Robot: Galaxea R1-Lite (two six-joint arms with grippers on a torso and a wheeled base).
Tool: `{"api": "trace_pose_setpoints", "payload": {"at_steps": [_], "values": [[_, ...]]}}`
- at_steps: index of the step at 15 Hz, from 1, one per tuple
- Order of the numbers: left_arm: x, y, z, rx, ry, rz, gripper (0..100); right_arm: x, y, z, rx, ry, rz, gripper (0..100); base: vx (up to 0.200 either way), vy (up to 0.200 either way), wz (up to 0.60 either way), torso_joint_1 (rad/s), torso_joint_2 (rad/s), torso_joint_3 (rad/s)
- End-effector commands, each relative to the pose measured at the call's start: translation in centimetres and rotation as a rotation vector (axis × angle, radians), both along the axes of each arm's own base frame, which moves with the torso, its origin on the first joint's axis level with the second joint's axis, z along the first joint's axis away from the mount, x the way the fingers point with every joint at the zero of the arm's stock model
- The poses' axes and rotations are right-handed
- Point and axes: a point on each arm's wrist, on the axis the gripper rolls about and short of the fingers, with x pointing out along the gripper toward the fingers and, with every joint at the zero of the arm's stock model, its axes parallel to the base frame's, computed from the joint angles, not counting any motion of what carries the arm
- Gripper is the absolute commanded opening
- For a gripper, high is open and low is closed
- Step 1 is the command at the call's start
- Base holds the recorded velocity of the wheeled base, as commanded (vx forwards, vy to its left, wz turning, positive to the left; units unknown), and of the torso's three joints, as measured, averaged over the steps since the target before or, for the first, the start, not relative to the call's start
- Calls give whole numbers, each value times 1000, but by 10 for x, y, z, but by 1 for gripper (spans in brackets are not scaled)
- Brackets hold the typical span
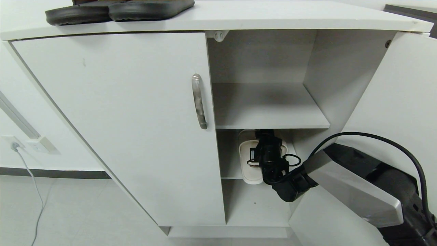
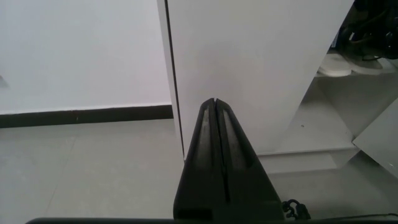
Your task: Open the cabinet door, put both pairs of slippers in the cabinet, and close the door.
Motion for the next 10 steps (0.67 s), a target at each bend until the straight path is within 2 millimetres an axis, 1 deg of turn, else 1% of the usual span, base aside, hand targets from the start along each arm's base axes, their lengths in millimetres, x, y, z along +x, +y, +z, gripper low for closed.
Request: {"api": "trace_pose_setpoints", "payload": {"at_steps": [1, 7, 8, 10], "values": [[0, 0, 0, 0, 1, 0, 0, 0, 0, -2, -4, 5, 5, 0, 0, 0, 0, 0, 0, 0], [0, 0, 0, 0, 1, 0, 0, 1, 0, -4, -9, 8, 4, 0, 0, 0, 0, 0, 0, 0], [0, 0, 0, 0, 1, 0, 0, 0, 0, -6, -11, 12, 4, 100, 0, 0, 0, 0, 0, 0], [0, 0, 0, 0, 2, 0, 0, -6, -2, -9, -25, 31, 7, 100, 0, 0, 0, 0, 0, 0]]}}
